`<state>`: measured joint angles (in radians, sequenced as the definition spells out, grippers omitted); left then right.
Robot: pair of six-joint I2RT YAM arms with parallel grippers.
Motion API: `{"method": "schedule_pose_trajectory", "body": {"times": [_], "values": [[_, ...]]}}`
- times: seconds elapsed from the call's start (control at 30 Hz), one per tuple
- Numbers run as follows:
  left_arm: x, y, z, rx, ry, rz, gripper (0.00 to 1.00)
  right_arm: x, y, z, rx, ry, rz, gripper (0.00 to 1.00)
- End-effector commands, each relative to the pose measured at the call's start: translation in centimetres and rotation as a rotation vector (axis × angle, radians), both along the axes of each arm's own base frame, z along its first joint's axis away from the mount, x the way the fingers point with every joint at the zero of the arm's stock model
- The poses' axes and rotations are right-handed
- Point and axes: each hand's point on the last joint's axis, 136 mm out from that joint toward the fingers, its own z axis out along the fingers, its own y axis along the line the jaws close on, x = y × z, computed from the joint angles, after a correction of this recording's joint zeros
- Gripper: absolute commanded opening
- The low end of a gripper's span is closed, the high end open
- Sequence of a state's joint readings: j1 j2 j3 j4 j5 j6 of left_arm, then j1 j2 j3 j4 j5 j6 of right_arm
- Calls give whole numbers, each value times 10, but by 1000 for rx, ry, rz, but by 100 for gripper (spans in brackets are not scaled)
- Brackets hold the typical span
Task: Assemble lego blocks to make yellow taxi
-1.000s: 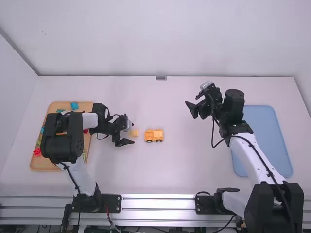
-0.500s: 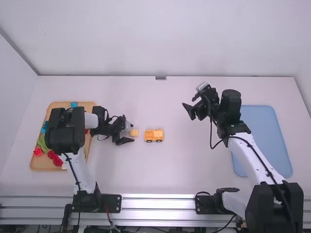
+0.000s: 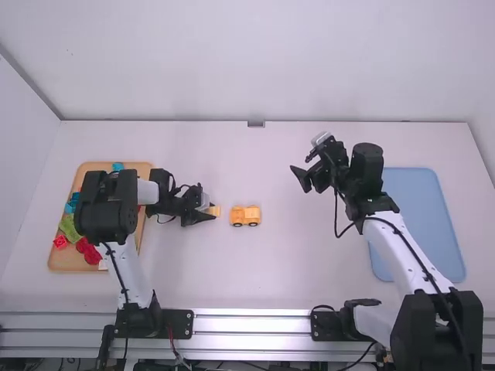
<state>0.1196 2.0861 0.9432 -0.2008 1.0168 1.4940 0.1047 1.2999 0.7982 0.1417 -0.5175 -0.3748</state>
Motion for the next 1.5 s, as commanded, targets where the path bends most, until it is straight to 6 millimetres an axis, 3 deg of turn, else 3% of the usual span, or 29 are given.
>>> {"method": "schedule_pose_trajectory", "body": {"times": [0.0, 0.1, 0.3, 0.47, 0.7, 0.93, 1.2, 1.47], "values": [[1, 1, -1, 1, -2, -4, 35, -5, 0, -3, -15, 3, 15, 98], [4, 4, 3, 23, 17, 24, 32, -9, 2, -16, -87, -9, 63, 98], [7, 1, 25, 41, -30, 15, 23, -19, 41, -74, -87, 0, 321, 98], [4, -12, 32, 44, -56, -30, 20, -25, 62, -116, -2, 13, 504, 98], [-1, -28, 39, 37, -49, -60, 15, -40, 85, -176, -28, -14, 663, 98], [-7, -29, 62, 35, -53, -58, 15, -53, 110, -195, -30, -32, 737, 98], [-9, -42, 62, 37, -62, -89, 13, -72, 132, -198, -50, -42, 818, 99], [-11, -46, 57, 73, -64, -103, 11, -74, 136, -217, -32, -31, 858, 98]]}}
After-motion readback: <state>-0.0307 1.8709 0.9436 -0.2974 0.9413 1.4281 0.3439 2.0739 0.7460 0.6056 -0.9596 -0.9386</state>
